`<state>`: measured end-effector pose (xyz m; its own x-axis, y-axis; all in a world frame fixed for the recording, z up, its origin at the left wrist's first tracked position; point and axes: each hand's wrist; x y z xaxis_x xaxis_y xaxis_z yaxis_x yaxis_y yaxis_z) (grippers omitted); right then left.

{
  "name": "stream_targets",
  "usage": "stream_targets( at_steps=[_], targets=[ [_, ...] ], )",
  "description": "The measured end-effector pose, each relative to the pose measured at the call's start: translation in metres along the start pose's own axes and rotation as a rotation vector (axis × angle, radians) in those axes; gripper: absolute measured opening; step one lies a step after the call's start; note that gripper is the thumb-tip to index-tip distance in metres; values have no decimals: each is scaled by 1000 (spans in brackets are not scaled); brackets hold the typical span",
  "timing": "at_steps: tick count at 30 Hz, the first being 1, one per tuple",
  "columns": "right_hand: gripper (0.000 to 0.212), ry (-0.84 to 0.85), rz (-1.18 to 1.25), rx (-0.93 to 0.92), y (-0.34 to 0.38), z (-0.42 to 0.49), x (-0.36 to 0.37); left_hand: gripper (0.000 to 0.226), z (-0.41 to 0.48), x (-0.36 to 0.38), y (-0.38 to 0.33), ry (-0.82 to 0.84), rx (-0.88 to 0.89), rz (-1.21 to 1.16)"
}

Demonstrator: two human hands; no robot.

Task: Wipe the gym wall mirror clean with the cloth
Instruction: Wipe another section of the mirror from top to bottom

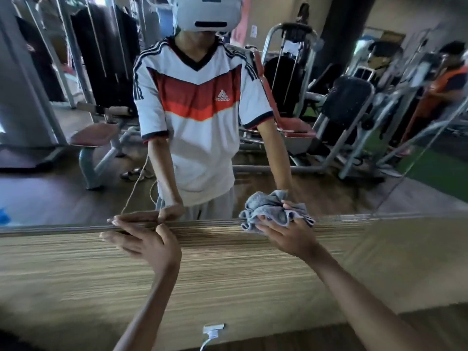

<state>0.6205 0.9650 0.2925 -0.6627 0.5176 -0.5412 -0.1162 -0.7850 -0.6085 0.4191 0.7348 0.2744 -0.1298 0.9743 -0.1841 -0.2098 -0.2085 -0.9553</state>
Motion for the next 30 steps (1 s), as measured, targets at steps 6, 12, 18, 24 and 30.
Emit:
stream_targets(
  at_steps=[6, 12, 18, 24, 30],
  targets=[
    [37, 117, 25, 113, -63, -90, -16, 84, -41, 37, -9, 6, -8, 53],
    [40, 9, 68, 81, -24, -46, 0, 85, -62, 52, -14, 20, -35, 35],
    [38, -23, 153, -21, 47, 33, 26, 84, -65, 50, -20, -1, -60, 37],
    [37, -54, 87, -36, -21, -35, 22, 88, -79, 59, -32, 29, 142, 157],
    [44, -112, 29, 676, -77, -138, -1, 88, -103, 86, -46, 217, 781, 285]
  ],
)
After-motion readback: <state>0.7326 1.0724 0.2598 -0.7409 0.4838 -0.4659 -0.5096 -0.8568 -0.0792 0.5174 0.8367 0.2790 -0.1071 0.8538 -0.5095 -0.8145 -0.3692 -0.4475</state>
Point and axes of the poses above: each hand's wrist, its own z-axis towards the middle knuckle, its own x-axis out of the palm, y = z × x, and after that the axes turned 1 degree about -y, right-handed
